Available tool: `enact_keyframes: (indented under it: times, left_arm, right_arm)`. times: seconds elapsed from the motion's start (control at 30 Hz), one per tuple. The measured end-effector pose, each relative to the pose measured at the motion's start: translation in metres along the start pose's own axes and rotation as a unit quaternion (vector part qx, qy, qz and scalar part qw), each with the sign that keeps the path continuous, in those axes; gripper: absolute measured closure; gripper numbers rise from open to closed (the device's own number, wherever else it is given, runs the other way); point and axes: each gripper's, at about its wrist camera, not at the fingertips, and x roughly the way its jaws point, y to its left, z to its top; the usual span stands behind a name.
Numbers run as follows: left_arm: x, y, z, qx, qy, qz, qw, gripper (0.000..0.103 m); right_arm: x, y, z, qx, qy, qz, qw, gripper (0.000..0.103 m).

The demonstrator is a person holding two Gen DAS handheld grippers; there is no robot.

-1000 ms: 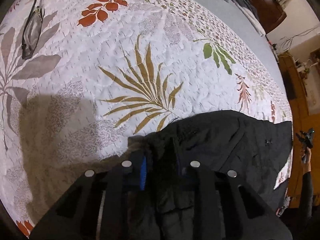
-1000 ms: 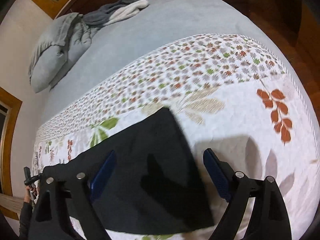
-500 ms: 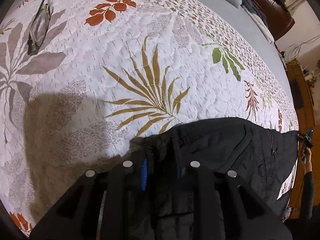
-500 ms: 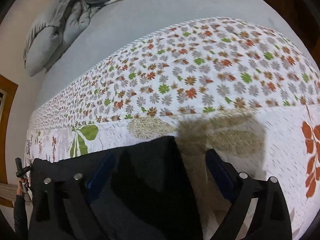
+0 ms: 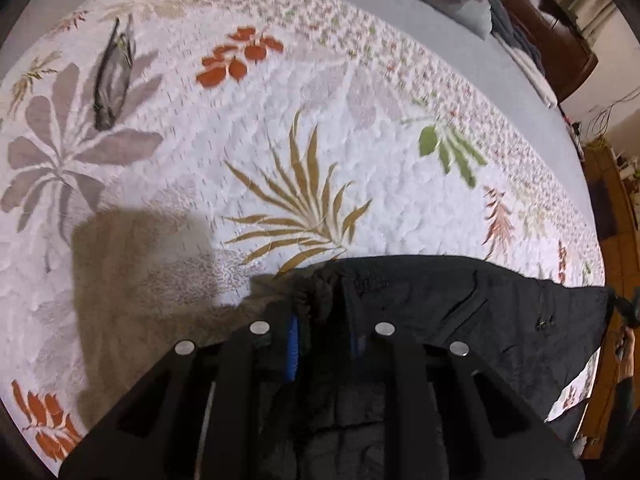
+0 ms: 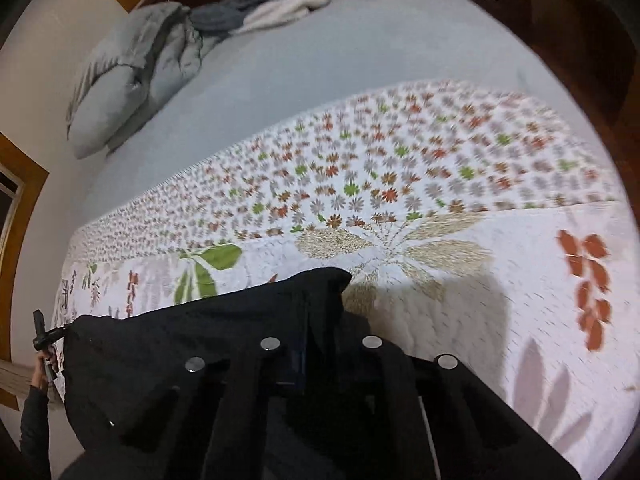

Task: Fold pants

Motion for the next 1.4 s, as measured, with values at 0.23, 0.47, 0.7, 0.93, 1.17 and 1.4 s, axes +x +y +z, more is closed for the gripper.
enact_keyframes:
  times: [0.23,0.47,0.7,0.93,1.17,1.4]
  left_arm:
    - [-0.051,-0.012,-0.002,0.002,-0.032,-0.017,0.9993,0.088]
    - [-0.112,-0.032,-0.015,0.019,-0.064,-0.041,0.9969,0.088]
    - [-0.160,-0.040,-0.043,0.033,-0.086,-0.059,0.9939,0.088]
    - [-0.201,-0.032,-0.084,0.035,-0.103,-0.077,0.9911,0.089]
    - [-0.228,-0.020,-0.133,0.036,-0.116,-0.095,0.9881,0.089]
    - [-0.235,0.011,-0.192,0.028,-0.121,-0.106,0.9866,0.089]
  right_arm:
    - [-0.071,0.017,-0.022,0.005,-0.040,-0.007,0.999,0.096]
    - [-0.140,0.027,-0.063,0.010,-0.065,-0.014,0.998,0.096]
    - [-0.189,0.027,-0.117,0.017,-0.082,-0.017,0.996,0.097]
    - [-0.230,0.027,-0.179,0.020,-0.098,-0.012,0.995,0.097]
    - [-0.261,0.024,-0.244,0.028,-0.116,-0.015,0.993,0.097]
    - [-0.278,0.026,-0.311,0.029,-0.143,-0.022,0.989,0.097]
